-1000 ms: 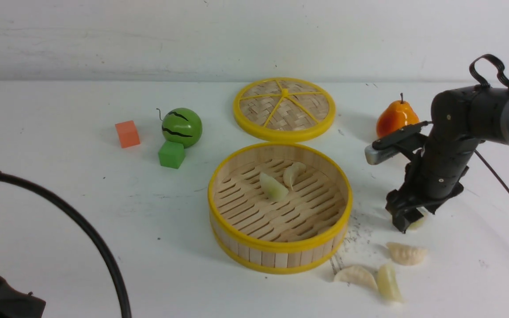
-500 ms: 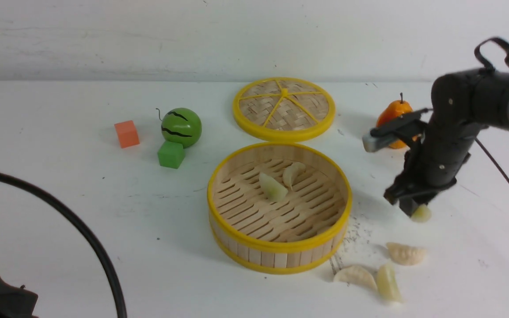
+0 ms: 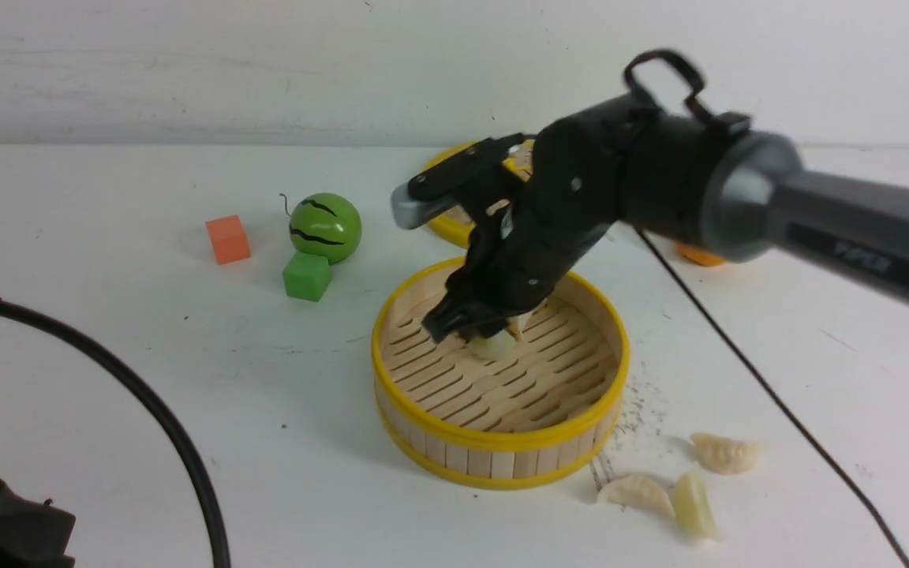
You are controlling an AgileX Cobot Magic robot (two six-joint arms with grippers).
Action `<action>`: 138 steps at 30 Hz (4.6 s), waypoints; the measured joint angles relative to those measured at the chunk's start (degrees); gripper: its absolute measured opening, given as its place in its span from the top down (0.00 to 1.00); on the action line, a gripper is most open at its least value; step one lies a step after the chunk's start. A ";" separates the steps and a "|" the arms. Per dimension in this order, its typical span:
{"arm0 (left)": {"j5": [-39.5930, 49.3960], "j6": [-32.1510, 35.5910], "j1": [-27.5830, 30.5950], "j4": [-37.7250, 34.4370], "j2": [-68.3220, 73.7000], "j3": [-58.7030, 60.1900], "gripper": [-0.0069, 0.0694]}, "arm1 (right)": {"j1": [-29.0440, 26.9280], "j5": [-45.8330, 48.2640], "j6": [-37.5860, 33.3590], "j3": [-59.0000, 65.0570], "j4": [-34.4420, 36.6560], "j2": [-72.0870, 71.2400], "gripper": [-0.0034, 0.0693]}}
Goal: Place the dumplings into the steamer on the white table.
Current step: 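Place the dumpling in the bamboo steamer basket with the right gripper, then reach for and grasp a dumpling lying on the table beside the steamer, then place the dumpling in the bamboo steamer basket with the right gripper, then reach for and grasp a dumpling lying on the table beside the steamer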
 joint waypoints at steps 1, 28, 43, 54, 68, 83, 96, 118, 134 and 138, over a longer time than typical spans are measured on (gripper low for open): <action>-0.07 0.04 0.00 0.00 0.00 0.00 0.92 | 0.38 -1.52 0.58 0.00 0.06 0.90 0.61; -0.37 0.84 0.00 -0.94 0.00 0.00 0.91 | -0.24 23.93 4.81 8.35 -9.92 -21.25 0.32; -0.32 3.38 0.00 -2.39 0.00 0.00 0.91 | -13.36 -6.40 17.91 41.95 -11.10 -27.98 0.36; 0.35 3.50 0.00 -3.65 0.00 0.00 0.90 | -17.02 -7.17 -3.10 39.56 -11.10 -16.82 0.36; 0.81 3.54 0.00 -4.46 0.00 0.00 0.90 | -16.92 -4.74 -10.88 38.56 -7.70 -14.81 0.70; 0.07 5.05 0.00 -4.46 0.00 0.00 0.89 | -5.66 9.85 0.01 11.73 1.62 -16.04 0.69; -0.58 5.41 0.00 -4.46 0.00 0.00 0.88 | -0.37 1.70 7.08 9.31 3.89 -1.86 0.54; -0.63 5.43 0.00 -4.46 0.00 0.00 0.88 | -2.25 9.88 25.54 36.71 -15.60 -32.74 0.23; -0.98 5.93 0.00 -4.46 0.00 0.00 0.87 | -6.45 -12.09 31.37 47.75 -14.81 -21.64 0.26; -0.98 5.93 0.00 -4.46 0.00 0.00 0.87 | -6.39 -12.33 31.48 47.63 -16.37 -19.91 0.31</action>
